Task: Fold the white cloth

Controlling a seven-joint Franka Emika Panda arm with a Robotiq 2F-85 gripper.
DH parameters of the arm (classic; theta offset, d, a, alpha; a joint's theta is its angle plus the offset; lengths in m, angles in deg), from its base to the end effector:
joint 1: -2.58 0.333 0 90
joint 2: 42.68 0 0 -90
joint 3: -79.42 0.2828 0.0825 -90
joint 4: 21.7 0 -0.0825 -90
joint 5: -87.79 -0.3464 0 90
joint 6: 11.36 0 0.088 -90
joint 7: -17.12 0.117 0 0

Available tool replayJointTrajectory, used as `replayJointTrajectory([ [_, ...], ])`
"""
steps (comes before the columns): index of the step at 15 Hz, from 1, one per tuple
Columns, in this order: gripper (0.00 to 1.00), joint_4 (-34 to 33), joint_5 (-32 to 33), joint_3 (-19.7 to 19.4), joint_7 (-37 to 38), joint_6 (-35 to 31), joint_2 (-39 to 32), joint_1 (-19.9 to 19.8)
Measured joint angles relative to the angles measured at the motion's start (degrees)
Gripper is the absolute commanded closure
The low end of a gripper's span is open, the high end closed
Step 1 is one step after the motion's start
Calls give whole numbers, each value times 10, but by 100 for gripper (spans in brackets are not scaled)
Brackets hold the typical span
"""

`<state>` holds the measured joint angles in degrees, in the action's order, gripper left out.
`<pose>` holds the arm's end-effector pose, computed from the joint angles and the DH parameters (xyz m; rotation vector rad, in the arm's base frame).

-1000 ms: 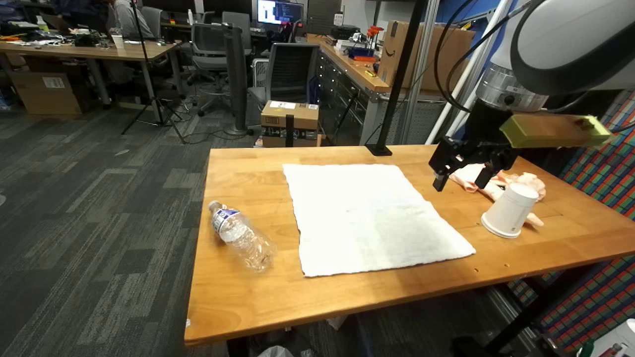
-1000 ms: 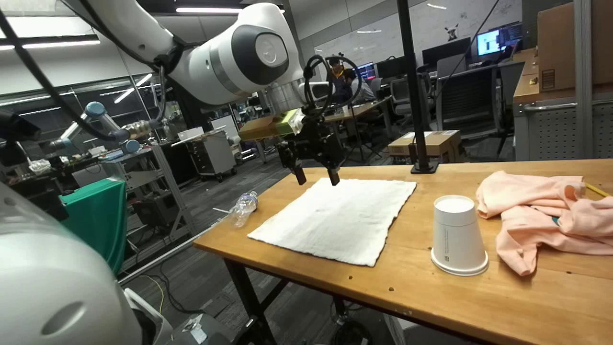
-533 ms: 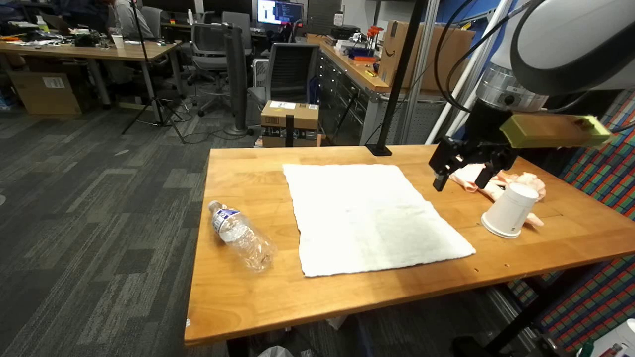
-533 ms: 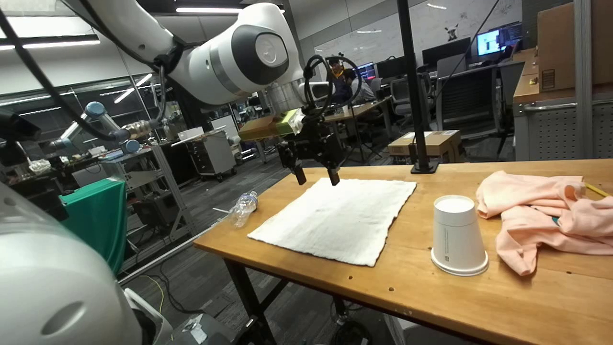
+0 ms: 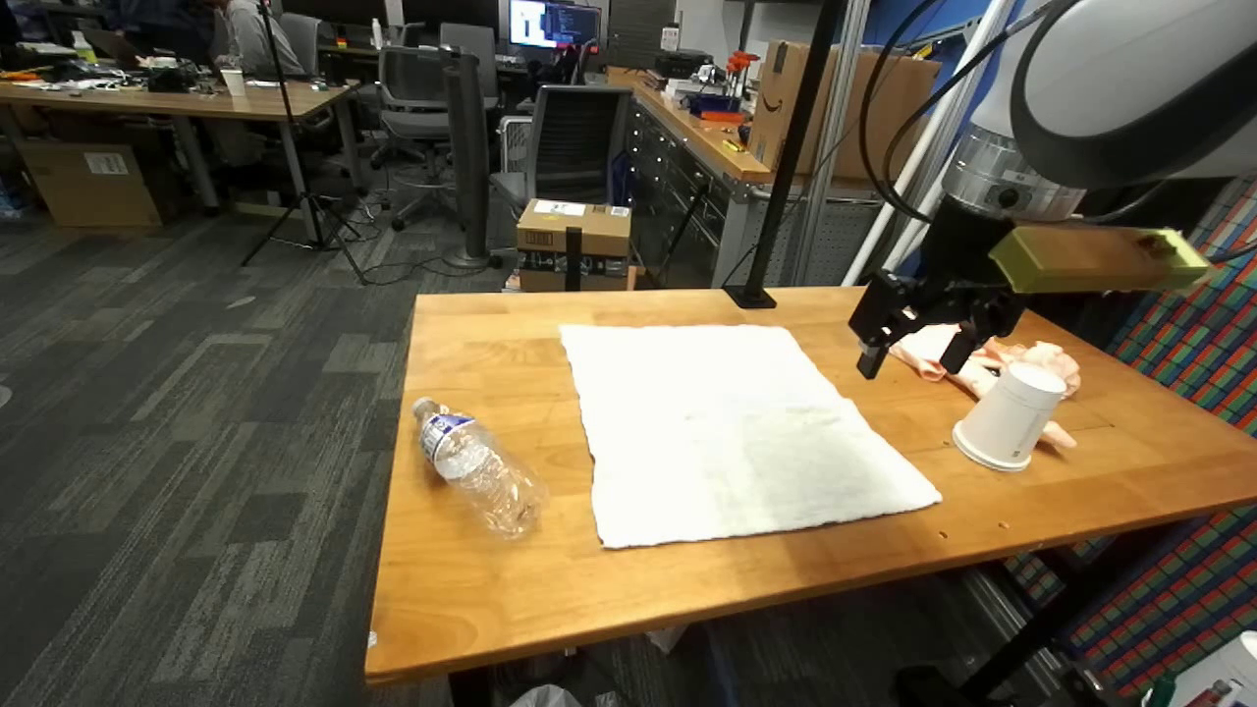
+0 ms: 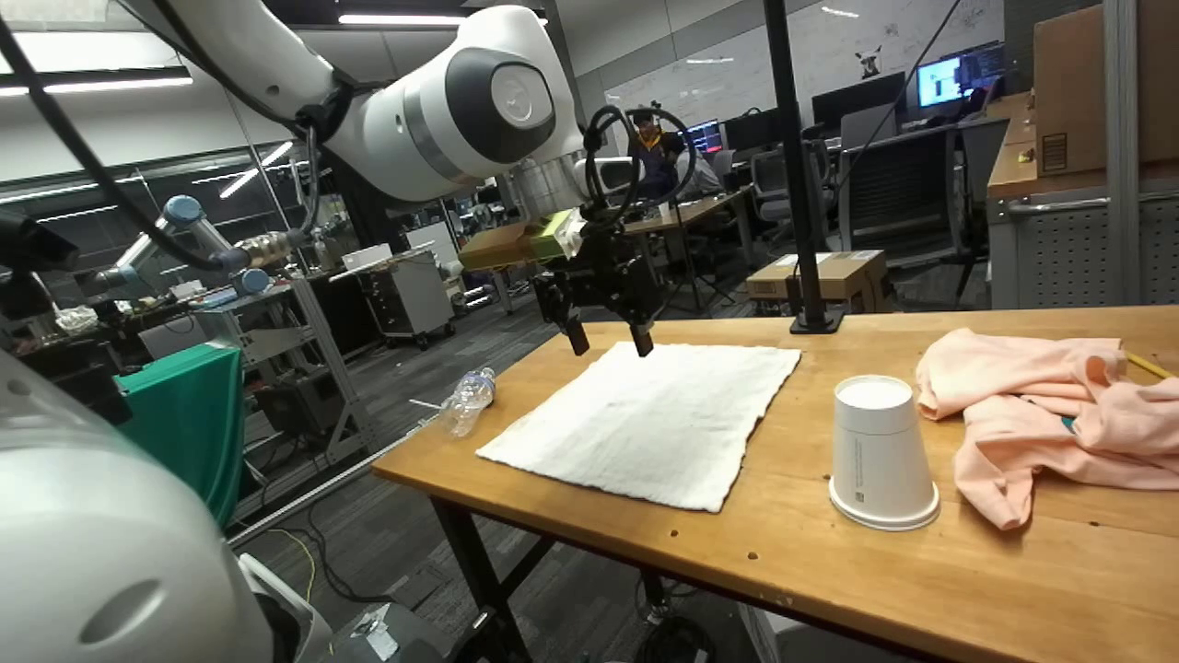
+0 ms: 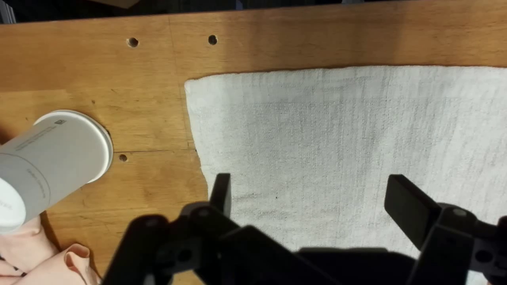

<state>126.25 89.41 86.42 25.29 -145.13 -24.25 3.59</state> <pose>0.4014 0.0543 0.3595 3.0899 0.0173 0.1223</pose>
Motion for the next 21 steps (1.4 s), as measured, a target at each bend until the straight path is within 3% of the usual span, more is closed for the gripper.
replayJointTrajectory([
  [14, 0, -2, 5, -13, -1, -7, -10, -4],
  [21, 0, -11, 55, -63, -1, -118, -62, -55],
])
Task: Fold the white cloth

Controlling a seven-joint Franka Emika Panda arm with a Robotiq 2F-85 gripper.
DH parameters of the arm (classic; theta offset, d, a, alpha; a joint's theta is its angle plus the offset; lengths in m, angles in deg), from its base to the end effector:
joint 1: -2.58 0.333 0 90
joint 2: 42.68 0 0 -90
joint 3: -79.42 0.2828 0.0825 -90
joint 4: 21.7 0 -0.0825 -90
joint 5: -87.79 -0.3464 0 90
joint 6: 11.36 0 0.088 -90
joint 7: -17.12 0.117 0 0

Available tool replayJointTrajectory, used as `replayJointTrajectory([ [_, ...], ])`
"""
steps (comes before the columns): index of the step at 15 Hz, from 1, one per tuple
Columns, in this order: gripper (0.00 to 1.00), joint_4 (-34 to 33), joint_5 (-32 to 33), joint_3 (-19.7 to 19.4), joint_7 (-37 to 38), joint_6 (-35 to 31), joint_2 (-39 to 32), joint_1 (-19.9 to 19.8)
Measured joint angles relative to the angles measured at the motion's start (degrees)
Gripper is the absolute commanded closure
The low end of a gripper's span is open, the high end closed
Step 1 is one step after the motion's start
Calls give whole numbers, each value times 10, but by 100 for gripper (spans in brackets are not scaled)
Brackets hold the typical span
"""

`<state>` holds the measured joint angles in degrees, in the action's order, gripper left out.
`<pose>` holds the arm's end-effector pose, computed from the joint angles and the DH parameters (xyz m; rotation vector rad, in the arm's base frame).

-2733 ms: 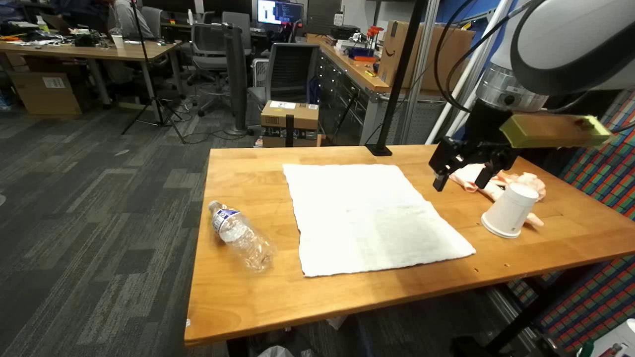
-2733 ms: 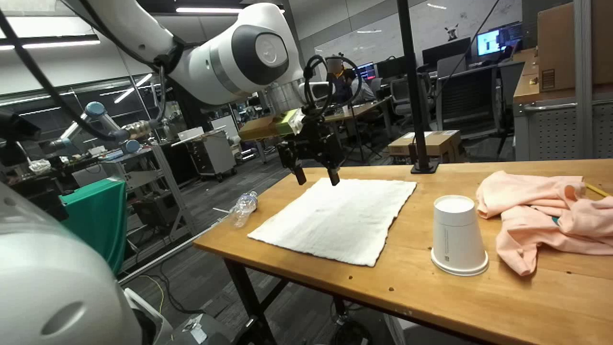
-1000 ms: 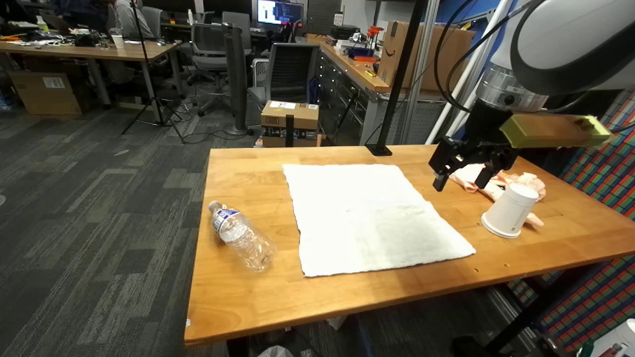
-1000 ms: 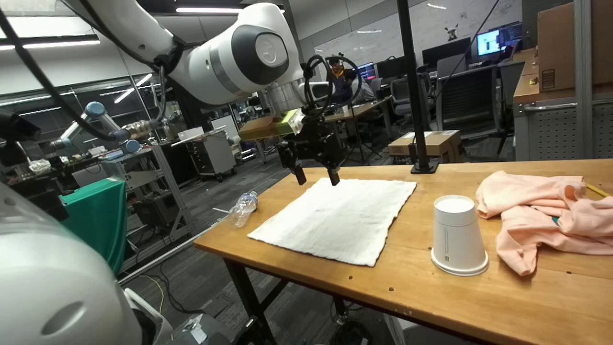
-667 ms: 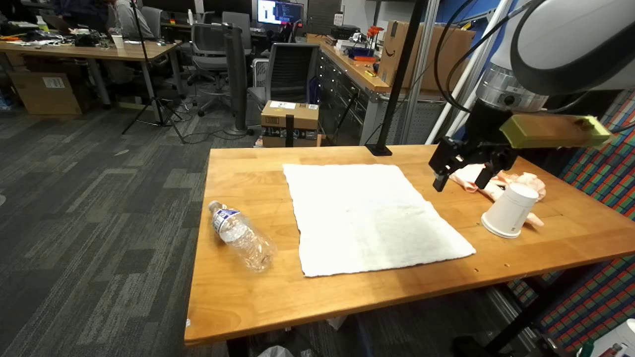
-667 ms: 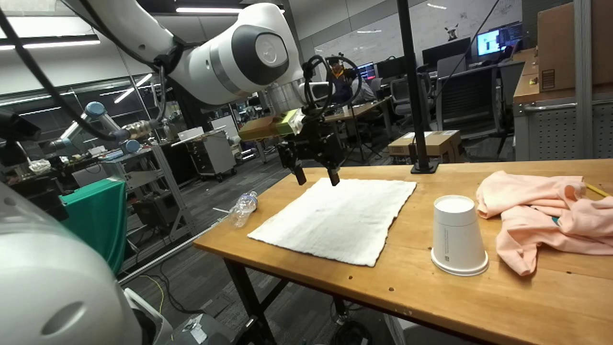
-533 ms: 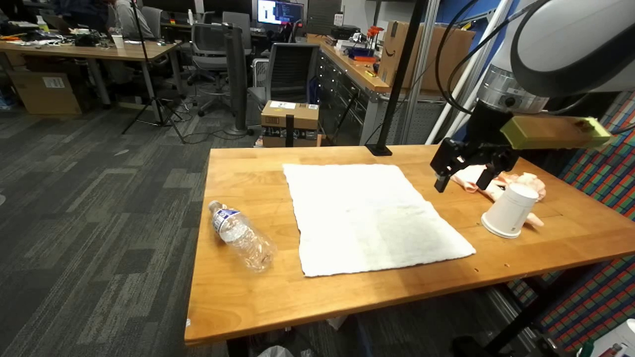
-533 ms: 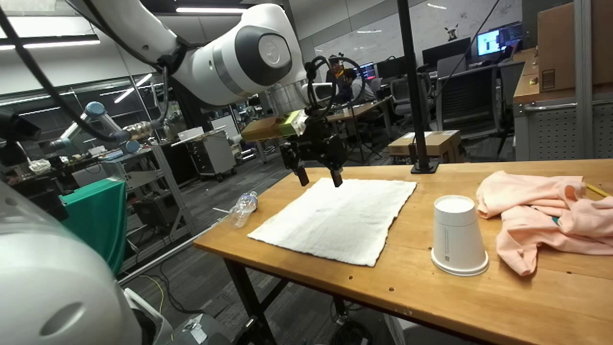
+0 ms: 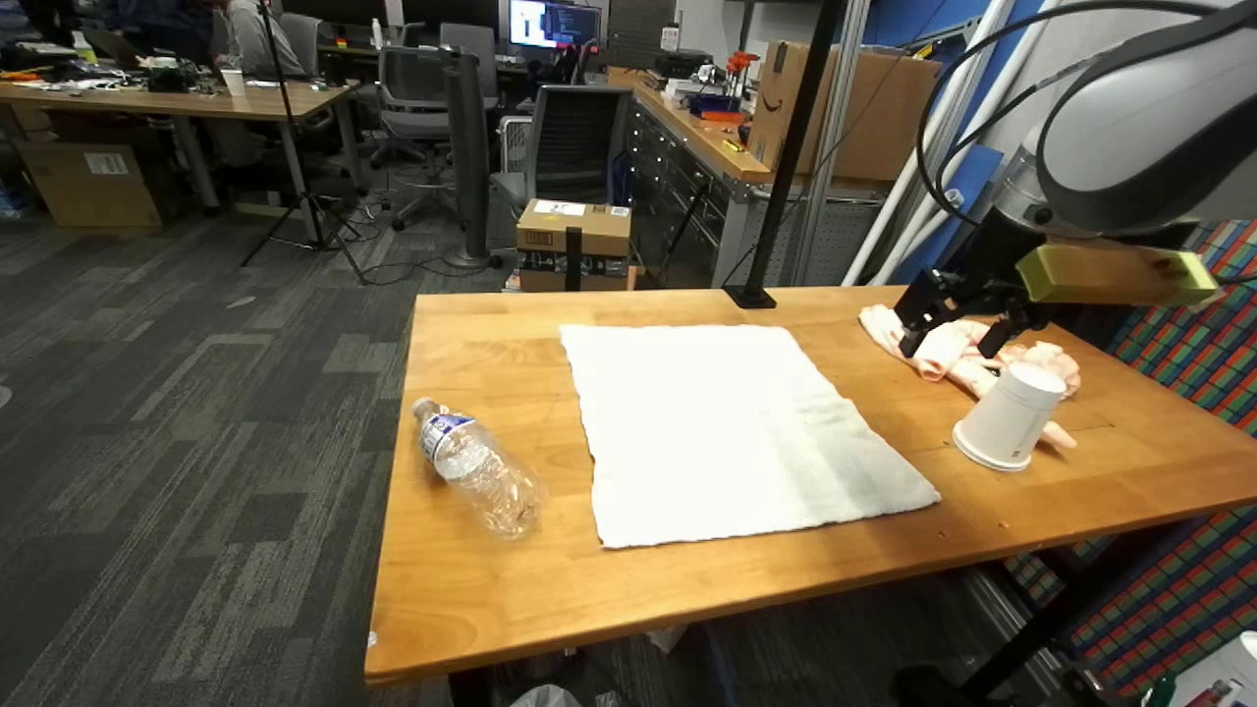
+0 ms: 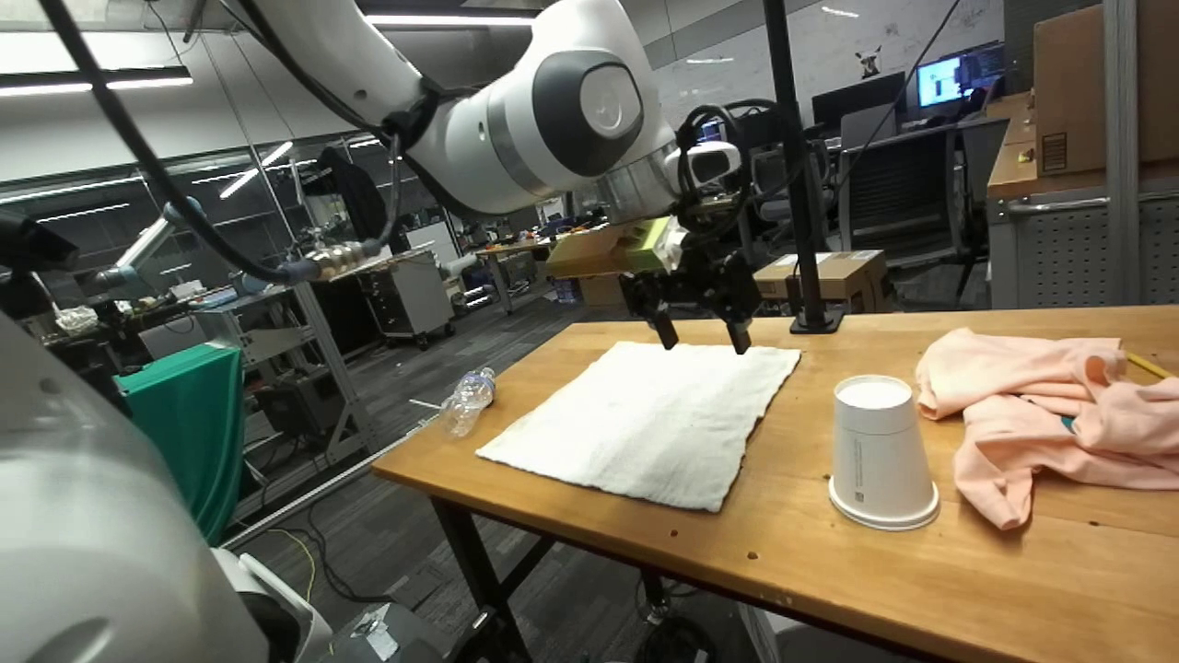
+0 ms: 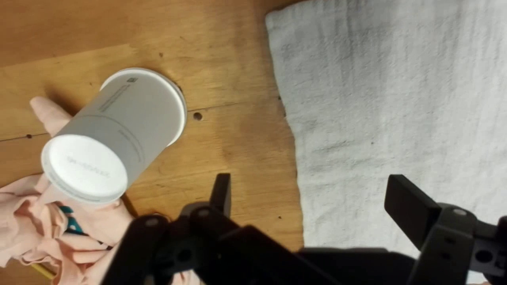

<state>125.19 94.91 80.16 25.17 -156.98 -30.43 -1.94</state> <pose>0.4328 -0.0279 0.3440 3.0473 -0.1687 0.2973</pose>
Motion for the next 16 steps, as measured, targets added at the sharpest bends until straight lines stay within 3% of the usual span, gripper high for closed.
replayJointTrajectory([
  [5, 0, -7, 12, -11, 12, -20, -50, -18],
  [16, 0, 20, -147, -20, 15, -52, -133, -15],
])
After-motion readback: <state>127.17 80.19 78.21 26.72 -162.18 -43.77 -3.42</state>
